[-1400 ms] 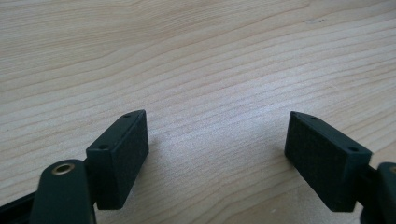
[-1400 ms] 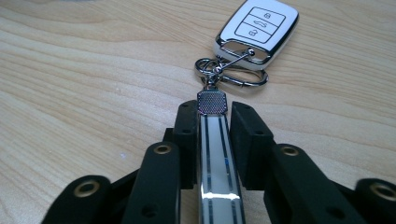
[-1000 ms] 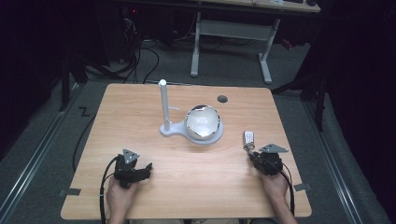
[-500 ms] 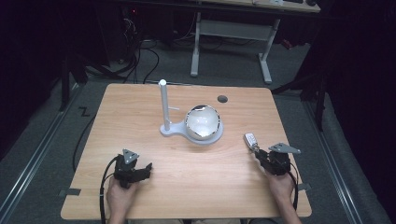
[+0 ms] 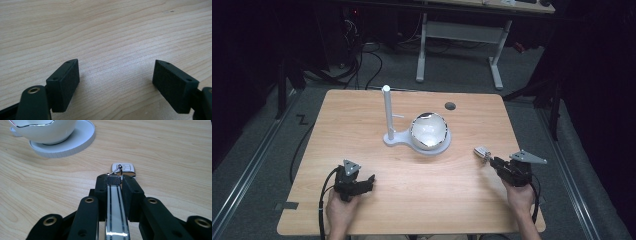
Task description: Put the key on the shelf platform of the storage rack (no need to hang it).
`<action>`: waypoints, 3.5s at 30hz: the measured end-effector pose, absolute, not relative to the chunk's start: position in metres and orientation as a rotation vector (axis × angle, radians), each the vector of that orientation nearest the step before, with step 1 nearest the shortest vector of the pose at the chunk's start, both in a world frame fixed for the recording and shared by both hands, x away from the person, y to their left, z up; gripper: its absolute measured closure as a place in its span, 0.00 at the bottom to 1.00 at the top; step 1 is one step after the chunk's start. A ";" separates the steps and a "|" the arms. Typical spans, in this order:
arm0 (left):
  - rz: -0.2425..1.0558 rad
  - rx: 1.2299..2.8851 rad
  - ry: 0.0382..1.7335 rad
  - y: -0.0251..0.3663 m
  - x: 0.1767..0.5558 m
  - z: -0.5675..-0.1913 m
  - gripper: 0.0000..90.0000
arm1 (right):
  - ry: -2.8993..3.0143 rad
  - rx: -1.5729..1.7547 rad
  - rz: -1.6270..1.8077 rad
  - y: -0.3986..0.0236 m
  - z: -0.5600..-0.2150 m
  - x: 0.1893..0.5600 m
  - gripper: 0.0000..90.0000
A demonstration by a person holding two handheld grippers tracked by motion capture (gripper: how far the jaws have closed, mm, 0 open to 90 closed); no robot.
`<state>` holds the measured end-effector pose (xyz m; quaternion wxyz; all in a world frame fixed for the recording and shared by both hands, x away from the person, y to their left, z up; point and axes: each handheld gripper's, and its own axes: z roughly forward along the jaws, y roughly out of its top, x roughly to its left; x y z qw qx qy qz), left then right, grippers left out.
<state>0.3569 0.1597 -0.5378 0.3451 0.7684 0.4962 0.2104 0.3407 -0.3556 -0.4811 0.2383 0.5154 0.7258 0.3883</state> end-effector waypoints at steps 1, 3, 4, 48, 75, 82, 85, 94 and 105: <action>0.546 1.996 1.288 0.160 0.357 -0.538 0.24 | 1.987 1.404 1.069 -0.356 -0.480 0.340 0.84; 0.547 1.996 1.288 0.160 0.357 -0.538 0.24 | 1.980 1.393 1.079 -0.357 -0.476 0.339 0.84; 0.548 1.996 1.288 0.160 0.357 -0.538 0.24 | 1.975 1.392 1.088 -0.357 -0.474 0.338 0.84; 0.548 1.996 1.288 0.160 0.357 -0.538 0.24 | 2.041 1.201 1.240 -0.318 -0.439 0.336 0.84; 0.546 1.997 1.288 0.160 0.357 -0.538 0.24 | 2.096 1.074 1.272 -0.287 -0.415 0.361 0.84; 0.547 1.996 1.288 0.160 0.357 -0.538 0.24 | 2.109 1.040 1.278 -0.278 -0.404 0.369 0.84; 0.548 1.996 1.288 0.160 0.357 -0.538 0.24 | 2.111 1.026 1.289 -0.274 -0.401 0.374 0.84; 0.548 1.996 1.288 0.160 0.357 -0.538 0.24 | 2.128 0.985 1.310 -0.258 -0.386 0.389 0.84; 0.546 1.996 1.288 0.160 0.357 -0.538 0.24 | 2.163 0.952 1.321 -0.239 -0.379 0.403 0.84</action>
